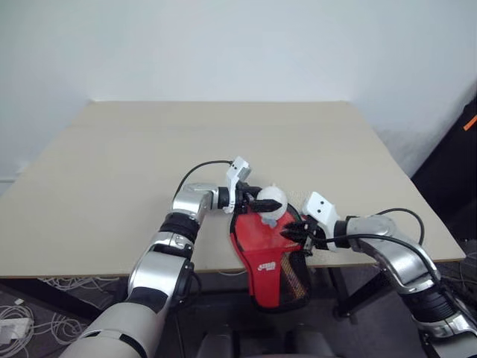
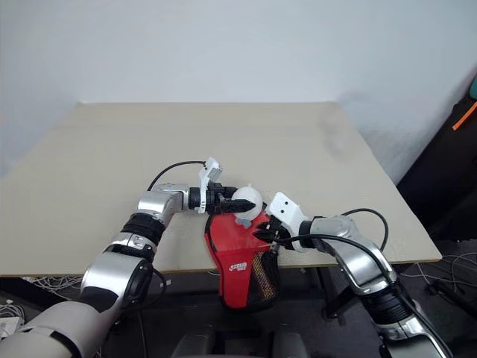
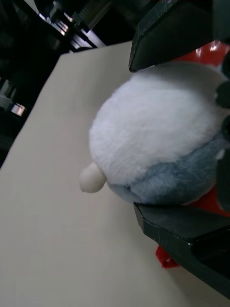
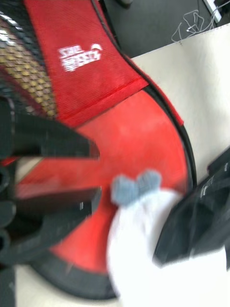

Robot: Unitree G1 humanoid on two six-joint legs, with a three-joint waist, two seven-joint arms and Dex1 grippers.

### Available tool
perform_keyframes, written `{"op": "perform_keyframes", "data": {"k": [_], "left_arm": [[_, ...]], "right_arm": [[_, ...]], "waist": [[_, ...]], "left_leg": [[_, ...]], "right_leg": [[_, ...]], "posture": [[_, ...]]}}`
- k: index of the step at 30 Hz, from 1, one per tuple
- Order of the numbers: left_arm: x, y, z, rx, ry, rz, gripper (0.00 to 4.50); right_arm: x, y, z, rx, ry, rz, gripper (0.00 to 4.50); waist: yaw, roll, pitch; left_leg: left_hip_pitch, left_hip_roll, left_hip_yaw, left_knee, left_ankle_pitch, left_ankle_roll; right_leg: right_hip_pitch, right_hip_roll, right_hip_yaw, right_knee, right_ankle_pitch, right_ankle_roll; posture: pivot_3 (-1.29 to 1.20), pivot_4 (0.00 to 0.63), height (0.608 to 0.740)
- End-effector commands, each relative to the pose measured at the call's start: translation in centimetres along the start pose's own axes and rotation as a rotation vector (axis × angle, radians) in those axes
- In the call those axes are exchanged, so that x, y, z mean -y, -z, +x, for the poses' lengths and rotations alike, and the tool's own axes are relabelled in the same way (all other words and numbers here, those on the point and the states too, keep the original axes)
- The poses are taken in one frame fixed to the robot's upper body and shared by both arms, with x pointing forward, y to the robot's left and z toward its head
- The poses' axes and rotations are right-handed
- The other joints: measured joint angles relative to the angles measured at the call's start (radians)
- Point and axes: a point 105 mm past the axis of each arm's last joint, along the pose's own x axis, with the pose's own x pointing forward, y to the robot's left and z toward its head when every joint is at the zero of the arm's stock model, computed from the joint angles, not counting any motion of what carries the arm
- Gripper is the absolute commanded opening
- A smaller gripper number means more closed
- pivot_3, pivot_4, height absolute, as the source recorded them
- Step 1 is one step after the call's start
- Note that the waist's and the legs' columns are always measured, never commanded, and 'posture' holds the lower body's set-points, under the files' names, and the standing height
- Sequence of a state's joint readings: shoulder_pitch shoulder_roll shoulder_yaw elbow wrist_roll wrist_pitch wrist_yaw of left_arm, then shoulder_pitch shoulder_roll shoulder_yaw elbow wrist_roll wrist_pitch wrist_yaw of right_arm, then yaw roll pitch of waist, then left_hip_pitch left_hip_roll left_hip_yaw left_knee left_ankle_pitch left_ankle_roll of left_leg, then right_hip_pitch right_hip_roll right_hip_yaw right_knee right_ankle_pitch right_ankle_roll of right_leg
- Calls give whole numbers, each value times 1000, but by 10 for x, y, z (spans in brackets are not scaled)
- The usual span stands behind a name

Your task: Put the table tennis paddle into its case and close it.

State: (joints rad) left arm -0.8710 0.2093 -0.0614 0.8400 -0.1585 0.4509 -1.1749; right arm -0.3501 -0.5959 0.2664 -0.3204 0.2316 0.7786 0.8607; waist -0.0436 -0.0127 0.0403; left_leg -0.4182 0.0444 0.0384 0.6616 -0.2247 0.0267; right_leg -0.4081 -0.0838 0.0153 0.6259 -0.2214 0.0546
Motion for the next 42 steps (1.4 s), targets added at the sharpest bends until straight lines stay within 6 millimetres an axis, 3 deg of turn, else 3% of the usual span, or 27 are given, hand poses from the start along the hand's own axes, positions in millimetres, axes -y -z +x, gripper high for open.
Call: {"op": "perform_keyframes", "data": {"k": [1,7,9,15,22,33,42], "left_arm": [[8,-23,-12,49,34,71,4500],[14,-29,-48,83,18,112,4500],[16,-29,-59,94,-2,126,4500],[30,-17,-81,95,-20,128,2499],[57,7,-68,77,43,127,61],[68,38,-56,13,61,104,61],[63,41,-61,9,27,100,61]], "right_arm": [[11,-18,-15,43,26,-43,2383],[22,-22,-20,45,61,-43,4480],[25,-24,-20,46,72,-43,4480],[40,-34,-15,60,120,-41,4500],[53,-45,5,50,152,-43,4500],[53,-57,44,38,137,18,4500],[38,-54,59,19,91,15,4500]], "waist": [[0,0,0],[0,0,0],[0,0,0],[0,0,0],[0,0,0],[-1,0,0],[-1,1,0]], "left_leg": [[0,0,0,0,0,0],[0,0,0,0,0,0],[0,0,0,0,0,0],[0,0,0,0,0,0],[1,0,0,0,0,0],[1,0,1,0,0,0],[2,0,1,-1,0,0]], "right_leg": [[0,0,0,0,0,0],[0,0,0,0,0,0],[0,0,0,0,0,0],[0,0,0,0,0,0],[0,0,0,1,0,0],[0,0,1,2,3,-5],[0,0,0,2,3,-5]], "posture": [[0,0,740],[0,0,740],[0,0,740],[0,0,740],[0,0,740],[0,0,740],[0,0,740]]}}
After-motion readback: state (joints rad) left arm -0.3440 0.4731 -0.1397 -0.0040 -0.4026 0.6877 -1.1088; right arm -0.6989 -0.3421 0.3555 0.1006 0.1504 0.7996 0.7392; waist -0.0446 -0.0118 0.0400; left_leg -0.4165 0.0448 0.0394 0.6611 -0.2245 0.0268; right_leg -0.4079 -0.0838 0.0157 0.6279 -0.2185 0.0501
